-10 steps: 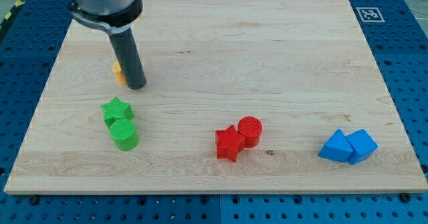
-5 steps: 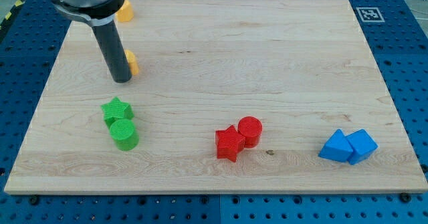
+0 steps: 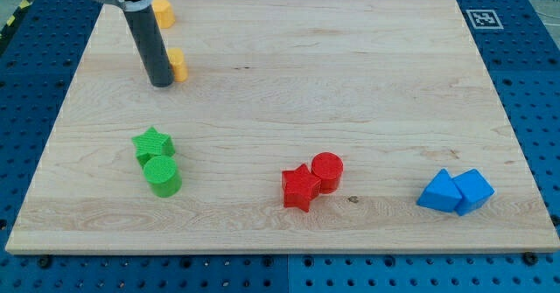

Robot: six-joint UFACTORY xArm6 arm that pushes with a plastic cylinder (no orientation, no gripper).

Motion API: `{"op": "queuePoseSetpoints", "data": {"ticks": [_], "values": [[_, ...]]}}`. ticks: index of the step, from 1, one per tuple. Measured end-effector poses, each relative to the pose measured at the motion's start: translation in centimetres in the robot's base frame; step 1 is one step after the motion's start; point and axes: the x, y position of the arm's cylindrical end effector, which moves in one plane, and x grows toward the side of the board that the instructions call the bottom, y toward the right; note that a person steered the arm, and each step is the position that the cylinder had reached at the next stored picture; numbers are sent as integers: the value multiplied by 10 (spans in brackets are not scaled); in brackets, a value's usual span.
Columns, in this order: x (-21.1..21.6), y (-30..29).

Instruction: Move the yellow blocks to the top left of the board

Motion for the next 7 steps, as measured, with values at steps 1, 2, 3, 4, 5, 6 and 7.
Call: {"op": "queuePoseSetpoints", "data": {"ticks": [1, 2, 3, 4, 5, 6, 7], "values": [[3, 7], [-9, 2], [-32, -3], [-26, 17], [-21, 33], [-39, 28], [-61, 20]]}}
